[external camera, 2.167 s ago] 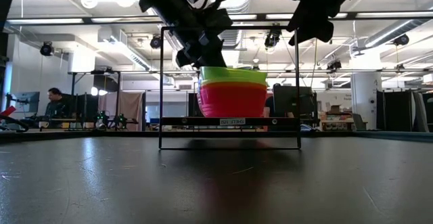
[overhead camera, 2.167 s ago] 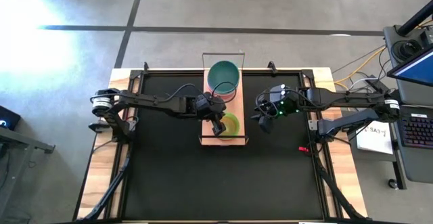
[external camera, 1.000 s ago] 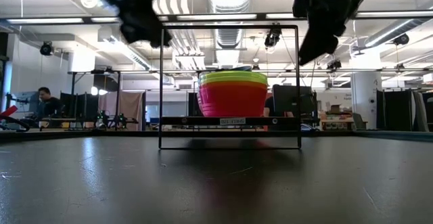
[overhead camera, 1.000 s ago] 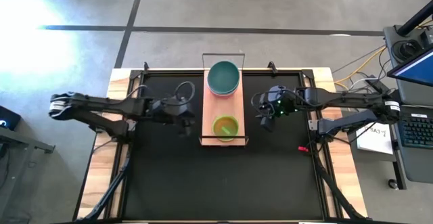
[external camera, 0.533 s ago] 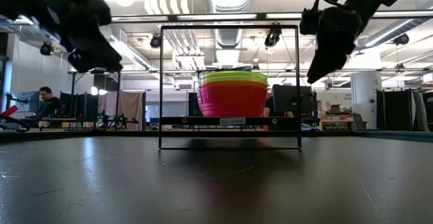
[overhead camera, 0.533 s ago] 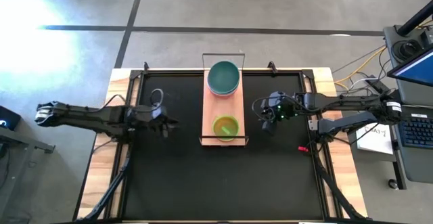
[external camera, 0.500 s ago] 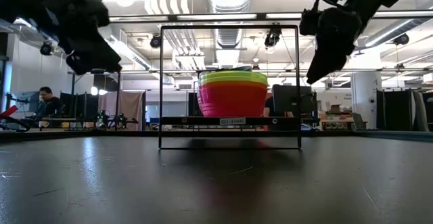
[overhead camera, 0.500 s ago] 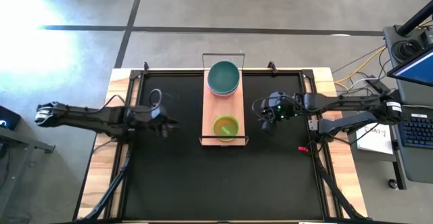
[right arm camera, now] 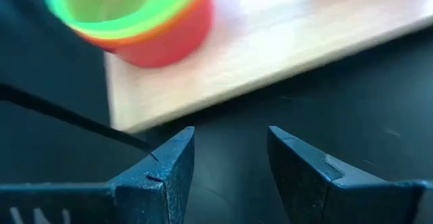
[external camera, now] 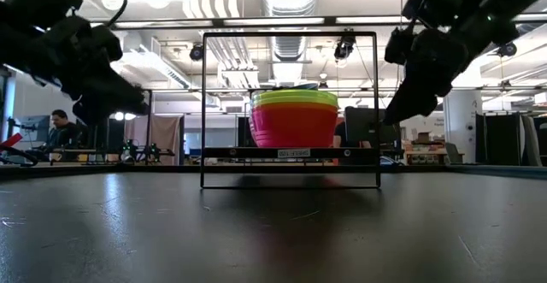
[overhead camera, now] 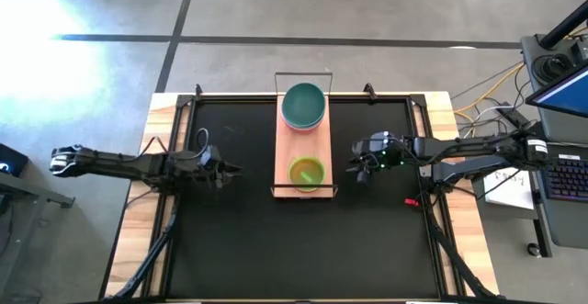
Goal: Place and stack bowls onto a shelf
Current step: Return to Home Position
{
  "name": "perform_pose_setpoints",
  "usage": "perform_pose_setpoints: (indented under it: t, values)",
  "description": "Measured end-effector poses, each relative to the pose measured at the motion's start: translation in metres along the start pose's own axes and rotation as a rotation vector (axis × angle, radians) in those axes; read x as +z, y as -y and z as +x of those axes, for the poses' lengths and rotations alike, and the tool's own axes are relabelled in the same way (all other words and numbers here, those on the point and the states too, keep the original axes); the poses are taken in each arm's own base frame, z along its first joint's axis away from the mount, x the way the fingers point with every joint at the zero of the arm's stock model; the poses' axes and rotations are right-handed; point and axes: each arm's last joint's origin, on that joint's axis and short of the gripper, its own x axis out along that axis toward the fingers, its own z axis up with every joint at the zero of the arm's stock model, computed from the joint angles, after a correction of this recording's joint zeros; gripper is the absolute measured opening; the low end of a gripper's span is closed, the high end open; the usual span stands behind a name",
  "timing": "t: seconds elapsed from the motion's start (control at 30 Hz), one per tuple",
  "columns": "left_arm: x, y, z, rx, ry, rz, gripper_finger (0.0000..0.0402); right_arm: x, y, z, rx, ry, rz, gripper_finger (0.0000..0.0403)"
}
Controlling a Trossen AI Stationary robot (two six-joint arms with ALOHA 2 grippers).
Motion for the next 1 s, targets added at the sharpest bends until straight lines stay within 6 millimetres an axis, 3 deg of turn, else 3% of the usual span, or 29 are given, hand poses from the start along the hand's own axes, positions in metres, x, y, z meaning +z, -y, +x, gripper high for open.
perform_pose_setpoints:
  t: [0.17,0.47,1.0]
  values:
    - [-0.009,-0.005,0.002,0.006,-0.010,0.001,0.0126,-0.015,0.001,0.008,0.113,0.067,0.026,0.0173]
    - [-0.023,-0.012,0.004,0.034,-0.034,0.016,0.0126,-0.031,0.005,0.013,0.114,0.085,0.050,0.0173]
    - [-0.027,-0.016,0.008,0.100,-0.019,0.079,0.0126,-0.031,0.009,0.014,-0.007,0.126,0.069,0.0173]
